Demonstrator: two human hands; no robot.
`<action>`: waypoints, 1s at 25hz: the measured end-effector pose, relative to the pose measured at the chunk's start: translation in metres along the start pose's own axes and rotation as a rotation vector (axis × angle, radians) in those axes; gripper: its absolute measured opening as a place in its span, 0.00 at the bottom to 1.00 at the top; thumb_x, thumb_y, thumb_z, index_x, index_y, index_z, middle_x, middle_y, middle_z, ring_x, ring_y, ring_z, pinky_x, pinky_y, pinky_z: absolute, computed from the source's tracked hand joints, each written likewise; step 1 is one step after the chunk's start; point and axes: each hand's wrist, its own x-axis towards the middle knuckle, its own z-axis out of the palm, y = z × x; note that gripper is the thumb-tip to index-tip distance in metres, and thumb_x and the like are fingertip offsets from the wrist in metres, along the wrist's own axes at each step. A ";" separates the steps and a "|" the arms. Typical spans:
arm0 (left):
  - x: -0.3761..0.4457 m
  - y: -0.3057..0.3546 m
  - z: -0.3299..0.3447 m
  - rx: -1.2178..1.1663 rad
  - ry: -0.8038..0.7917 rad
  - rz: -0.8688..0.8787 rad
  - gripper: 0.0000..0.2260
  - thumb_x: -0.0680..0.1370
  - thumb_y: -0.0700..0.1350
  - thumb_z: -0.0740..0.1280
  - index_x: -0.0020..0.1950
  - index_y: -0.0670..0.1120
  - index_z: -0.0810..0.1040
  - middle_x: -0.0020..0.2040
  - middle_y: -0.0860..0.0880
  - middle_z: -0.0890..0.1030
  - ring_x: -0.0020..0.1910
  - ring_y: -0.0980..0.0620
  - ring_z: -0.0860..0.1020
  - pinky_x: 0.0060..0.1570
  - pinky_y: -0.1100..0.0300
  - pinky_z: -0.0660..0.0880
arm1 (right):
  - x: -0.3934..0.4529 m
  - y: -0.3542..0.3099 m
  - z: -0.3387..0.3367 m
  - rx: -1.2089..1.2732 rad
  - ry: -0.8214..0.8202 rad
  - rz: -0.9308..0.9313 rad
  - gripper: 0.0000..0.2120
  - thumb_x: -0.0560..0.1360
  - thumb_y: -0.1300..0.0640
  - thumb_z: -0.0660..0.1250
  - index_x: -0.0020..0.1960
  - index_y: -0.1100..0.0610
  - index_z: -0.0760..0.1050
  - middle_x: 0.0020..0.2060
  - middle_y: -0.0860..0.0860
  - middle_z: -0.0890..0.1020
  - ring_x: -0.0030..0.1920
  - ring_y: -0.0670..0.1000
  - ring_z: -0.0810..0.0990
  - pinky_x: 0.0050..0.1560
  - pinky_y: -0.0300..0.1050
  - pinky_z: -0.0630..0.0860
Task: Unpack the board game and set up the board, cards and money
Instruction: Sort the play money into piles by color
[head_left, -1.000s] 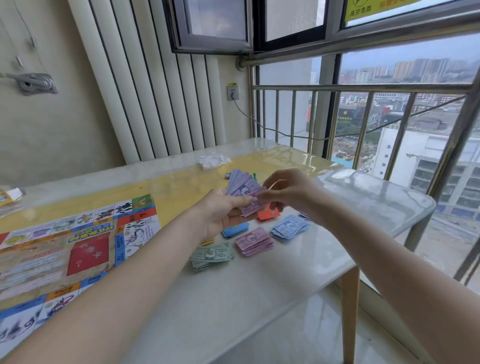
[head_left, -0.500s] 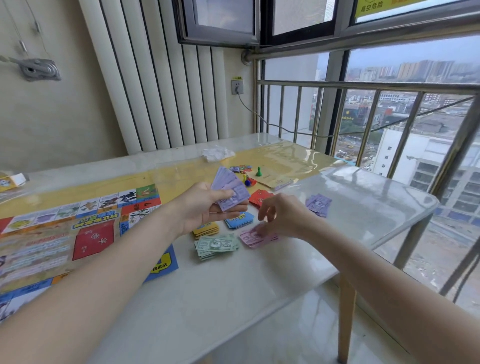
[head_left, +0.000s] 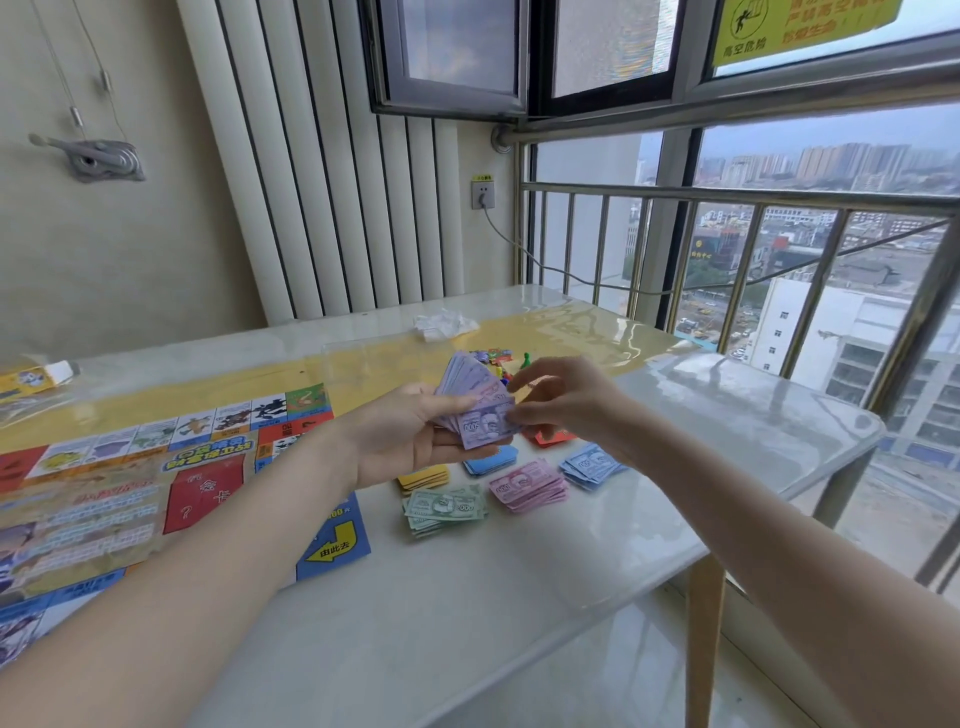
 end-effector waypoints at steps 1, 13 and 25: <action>0.000 0.000 -0.002 -0.013 0.007 0.005 0.10 0.79 0.37 0.60 0.58 0.35 0.74 0.48 0.37 0.83 0.43 0.46 0.84 0.46 0.54 0.81 | 0.000 -0.001 -0.001 -0.017 0.003 -0.003 0.11 0.68 0.67 0.71 0.51 0.63 0.77 0.32 0.56 0.80 0.29 0.49 0.76 0.29 0.35 0.73; 0.041 -0.007 0.040 -0.012 0.057 -0.016 0.09 0.80 0.34 0.59 0.57 0.34 0.73 0.39 0.39 0.84 0.34 0.49 0.84 0.37 0.60 0.81 | 0.014 0.034 -0.071 0.034 0.381 0.194 0.06 0.75 0.68 0.62 0.41 0.60 0.75 0.30 0.52 0.75 0.29 0.47 0.70 0.28 0.35 0.67; 0.067 -0.009 0.058 0.078 0.076 -0.029 0.05 0.77 0.32 0.63 0.50 0.37 0.76 0.33 0.44 0.84 0.30 0.51 0.83 0.29 0.63 0.79 | 0.015 0.095 -0.087 -0.641 0.368 0.219 0.08 0.71 0.60 0.70 0.50 0.60 0.78 0.45 0.56 0.77 0.48 0.55 0.75 0.42 0.40 0.66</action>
